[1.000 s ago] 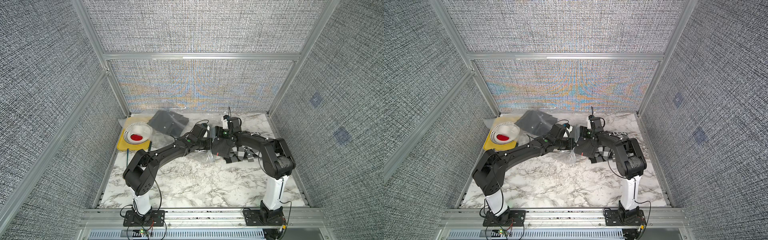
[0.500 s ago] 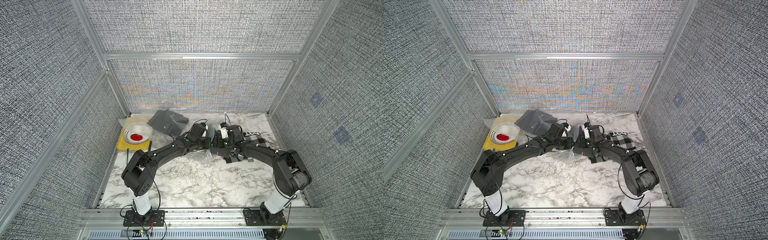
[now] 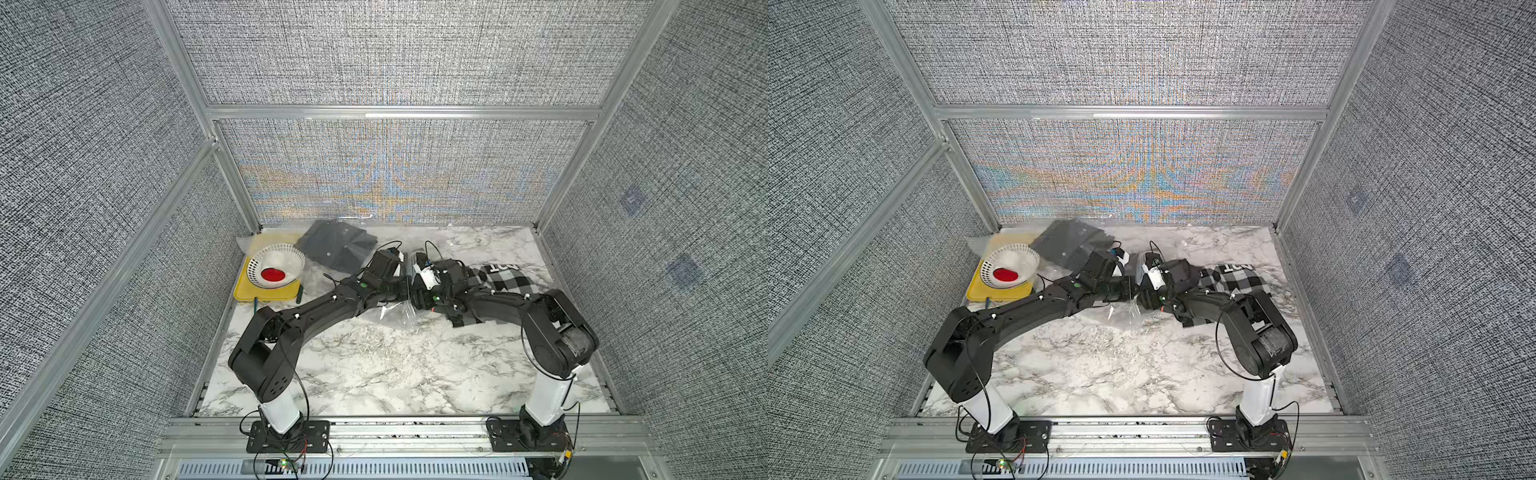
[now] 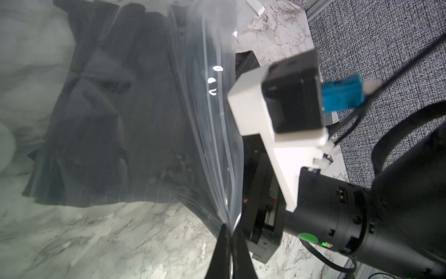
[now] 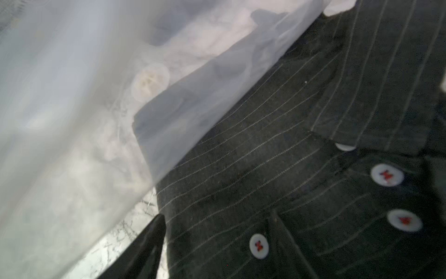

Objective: Place the folded shirt into the vacuum bag
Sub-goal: Adjust the vacuum bag at the center of the board.

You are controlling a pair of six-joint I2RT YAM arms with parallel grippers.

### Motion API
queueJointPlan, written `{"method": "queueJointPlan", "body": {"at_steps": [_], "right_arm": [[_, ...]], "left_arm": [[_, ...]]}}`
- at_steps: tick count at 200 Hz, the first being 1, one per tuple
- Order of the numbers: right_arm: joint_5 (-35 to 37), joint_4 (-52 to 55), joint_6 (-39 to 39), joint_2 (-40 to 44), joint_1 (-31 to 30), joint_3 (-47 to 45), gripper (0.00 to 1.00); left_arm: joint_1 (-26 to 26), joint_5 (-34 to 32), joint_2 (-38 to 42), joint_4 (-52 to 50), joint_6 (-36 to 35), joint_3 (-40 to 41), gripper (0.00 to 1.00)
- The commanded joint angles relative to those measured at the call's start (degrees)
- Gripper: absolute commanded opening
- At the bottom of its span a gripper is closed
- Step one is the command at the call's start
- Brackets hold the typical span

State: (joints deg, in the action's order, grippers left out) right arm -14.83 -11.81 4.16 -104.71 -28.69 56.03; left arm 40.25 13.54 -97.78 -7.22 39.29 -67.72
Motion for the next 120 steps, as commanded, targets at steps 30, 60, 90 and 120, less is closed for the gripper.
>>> {"method": "queueJointPlan", "body": {"at_steps": [30, 60, 90, 120], "right_arm": [[-1.4, -5.4, -0.5, 2.0, -0.5, -3.7, 0.73], [3.4, -1.5, -3.2, -0.7, -2.0, -1.4, 0.74], [6.2, 0.3, -4.3, -2.2, -3.0, 0.3, 0.78], [10.4, 2.1, -4.5, -5.2, -3.4, 2.5, 0.84]], "left_arm": [[-1.6, 1.7, 1.0, 7.1, 3.7, 1.9, 0.0], [-1.8, 1.8, 2.1, 11.5, 4.9, 3.1, 0.0], [-1.8, 2.4, 3.2, 15.5, 5.5, 4.3, 0.0], [-1.8, 3.4, 2.6, 15.8, 5.4, 4.2, 0.0]]}}
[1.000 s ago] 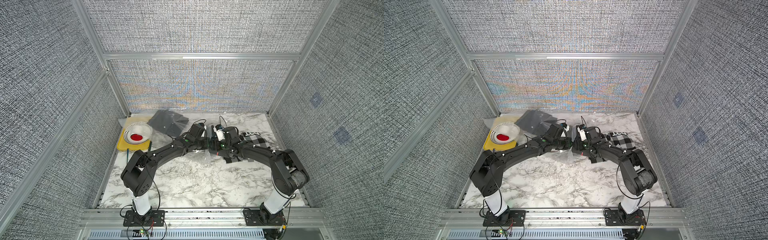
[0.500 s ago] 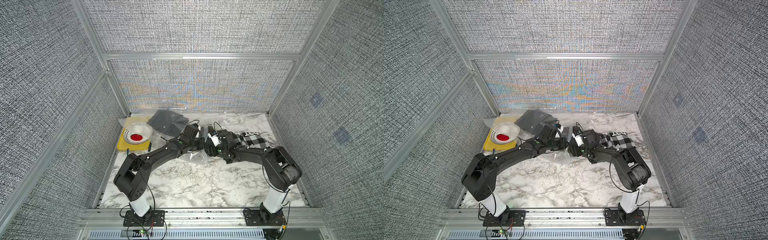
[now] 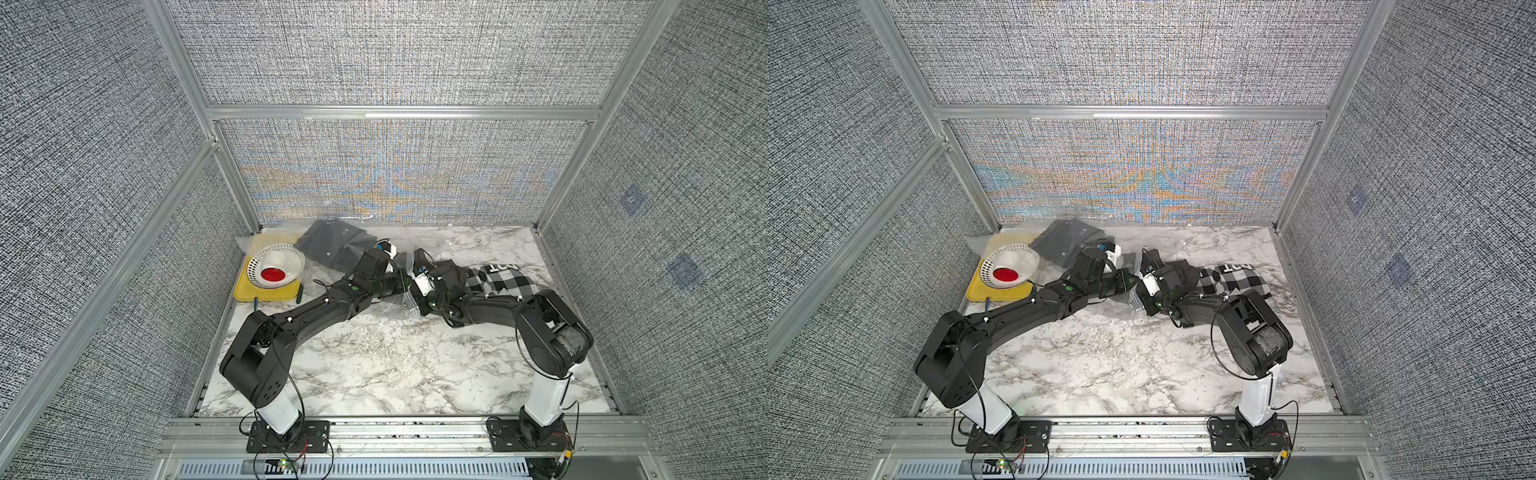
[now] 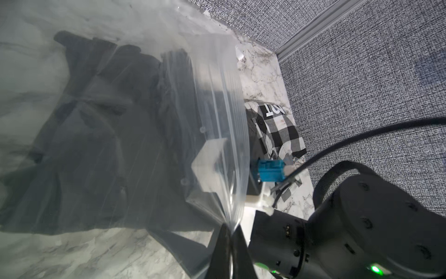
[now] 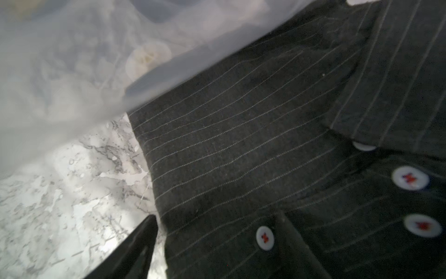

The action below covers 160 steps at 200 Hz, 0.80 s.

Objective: Place the folded shirt into the vacuum bag
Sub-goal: Adjust the vacuum bag at the center of the board.

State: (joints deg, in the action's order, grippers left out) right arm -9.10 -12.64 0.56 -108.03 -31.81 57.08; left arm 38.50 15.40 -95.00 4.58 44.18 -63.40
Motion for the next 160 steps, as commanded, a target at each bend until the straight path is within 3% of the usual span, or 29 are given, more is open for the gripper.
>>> {"method": "queueJointPlan", "body": {"at_steps": [1, 38, 71, 103, 128, 160], "right_arm": [[4.8, 3.1, -0.9, -2.0, -0.3, 1.5, 0.84], [9.2, 4.9, -0.6, -5.7, -0.7, 3.6, 0.79], [9.6, 5.4, -0.3, -7.3, -0.7, 4.4, 0.62], [8.6, 6.0, 0.0, -7.4, -0.7, 5.6, 0.27], [4.7, 5.2, 1.0, -6.1, -0.7, 6.5, 0.13], [-3.1, 2.7, 3.9, -4.7, -0.1, 8.5, 0.08]], "left_arm": [[-0.1, 1.5, -0.2, 4.0, 0.5, -0.1, 0.0], [-0.1, 2.9, -1.5, 3.9, 0.6, -0.6, 0.0], [-0.1, 3.2, -2.2, 4.5, 1.3, -0.3, 0.0], [-0.1, 3.5, -2.4, 4.6, 1.6, -0.1, 0.0], [-0.1, 3.8, -2.5, 4.6, 1.7, 0.1, 0.0], [0.0, 4.3, -2.6, 4.7, 1.9, 0.3, 0.0]]}}
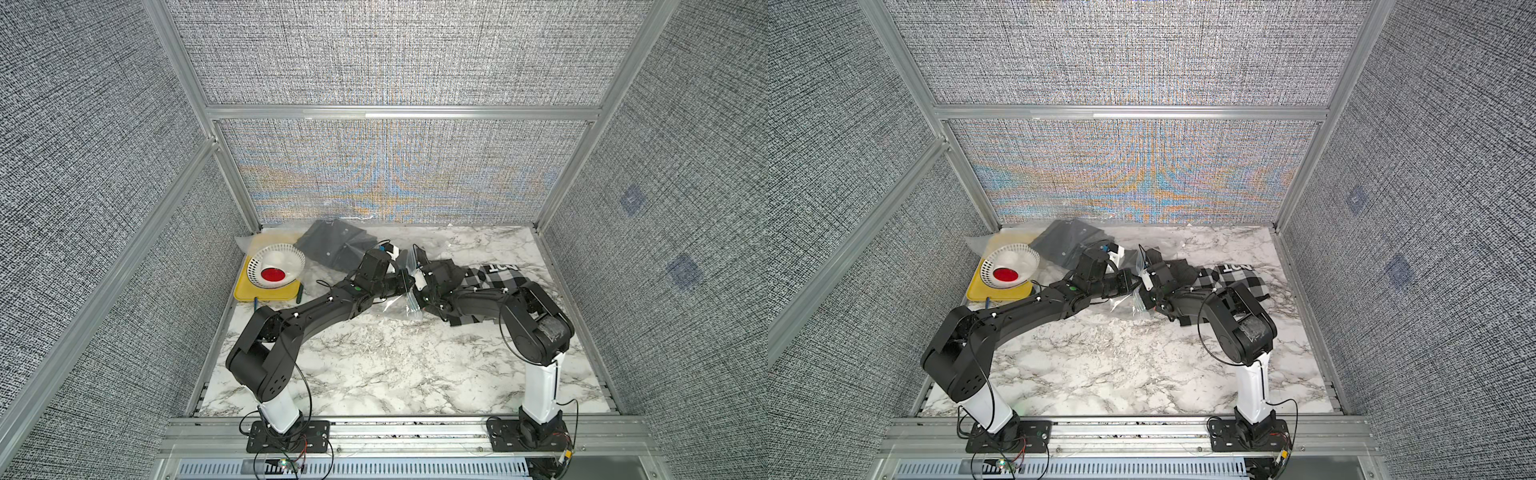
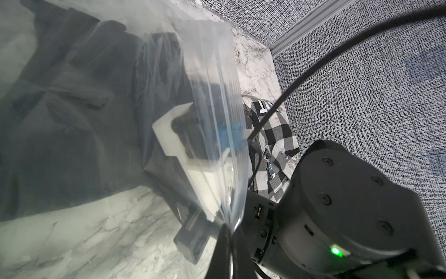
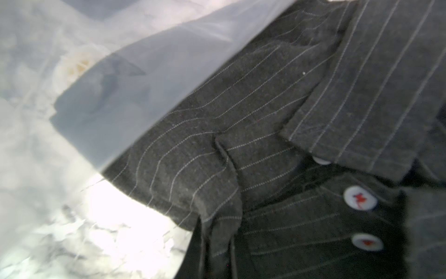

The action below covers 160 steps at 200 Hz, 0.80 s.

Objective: Place the folded shirt into the vacuum bag
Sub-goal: Adjust the vacuum bag at the center of the board.

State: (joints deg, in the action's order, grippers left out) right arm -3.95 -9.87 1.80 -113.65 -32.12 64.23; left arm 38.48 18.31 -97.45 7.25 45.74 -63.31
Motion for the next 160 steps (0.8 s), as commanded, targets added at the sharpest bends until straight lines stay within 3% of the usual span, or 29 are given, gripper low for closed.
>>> {"method": "queueJointPlan", "body": {"at_steps": [1, 81, 131, 160], "right_arm": [[-8.5, -0.2, 2.8, 0.9, 0.2, 1.5, 0.08], [-21.1, -10.6, 13.2, 0.6, 2.9, 4.0, 0.07], [-23.8, -17.6, 19.9, -7.4, 1.5, 4.0, 0.07], [-22.2, -18.8, 21.6, -7.2, 1.4, 0.2, 0.24]], "left_arm": [[0.1, 1.4, -0.1, 2.1, 0.3, 0.2, 0.0], [0.9, 1.6, 0.3, 2.3, 0.5, 0.8, 0.0], [1.2, 2.3, -0.3, 2.6, 0.7, 0.0, 0.0], [1.3, 2.2, -0.1, 2.2, 0.3, -0.1, 0.0]]}}
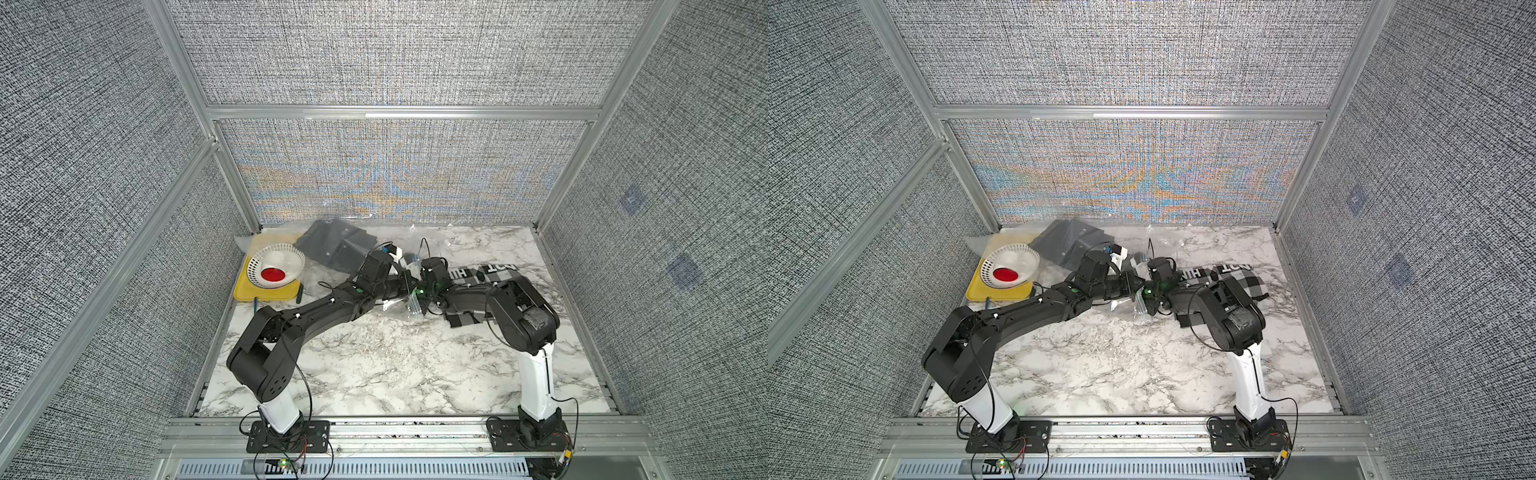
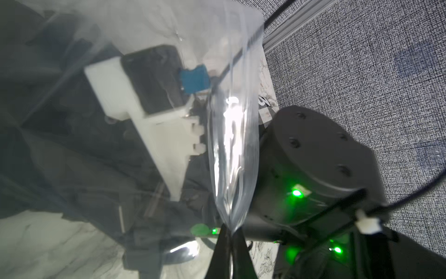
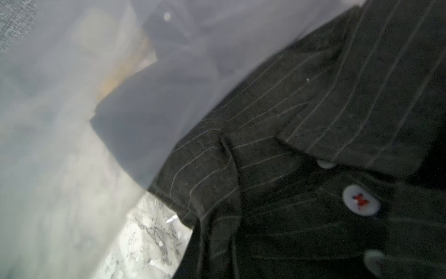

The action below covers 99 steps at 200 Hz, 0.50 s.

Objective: Place the folded shirt into the vacuum bag
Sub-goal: Adjust the vacuum bag at the center of the board.

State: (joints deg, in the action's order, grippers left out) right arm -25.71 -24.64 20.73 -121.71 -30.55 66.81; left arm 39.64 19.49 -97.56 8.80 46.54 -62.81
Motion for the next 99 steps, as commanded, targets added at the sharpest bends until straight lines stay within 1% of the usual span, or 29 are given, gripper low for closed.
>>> {"method": "queueJointPlan", "body": {"at_steps": [1, 12, 26, 40, 60, 76, 99], "right_arm": [[-0.4, -4.0, 2.7, 0.9, -0.2, -2.5, 0.25], [0.9, -3.0, 2.2, 3.4, -0.1, -4.0, 0.35], [2.7, -0.4, 1.2, 6.8, 0.1, -4.7, 0.42], [4.3, 2.3, 0.3, 9.8, 0.3, -4.7, 0.54], [6.8, 5.4, -0.4, 13.0, 0.7, -5.4, 0.67], [10.1, 8.0, -0.7, 14.7, 0.8, -6.4, 0.72], [15.0, 11.8, -0.1, 16.3, 1.4, -7.6, 0.72]], "left_arm": [[0.1, 0.9, 0.0, 0.6, -0.4, -0.6, 0.0], [0.1, 0.8, 0.0, 0.4, -0.5, -0.6, 0.0], [0.1, 0.4, 0.2, 0.2, -0.9, -0.6, 0.0], [0.1, -0.1, 0.5, -0.3, -1.4, -0.6, 0.0], [0.1, -1.3, 1.3, -1.5, -2.6, -0.7, 0.0], [0.0, -2.3, 1.9, -2.8, -3.8, -1.0, 0.0], [0.1, -3.6, 2.8, -4.4, -5.3, -1.4, 0.0]]}}
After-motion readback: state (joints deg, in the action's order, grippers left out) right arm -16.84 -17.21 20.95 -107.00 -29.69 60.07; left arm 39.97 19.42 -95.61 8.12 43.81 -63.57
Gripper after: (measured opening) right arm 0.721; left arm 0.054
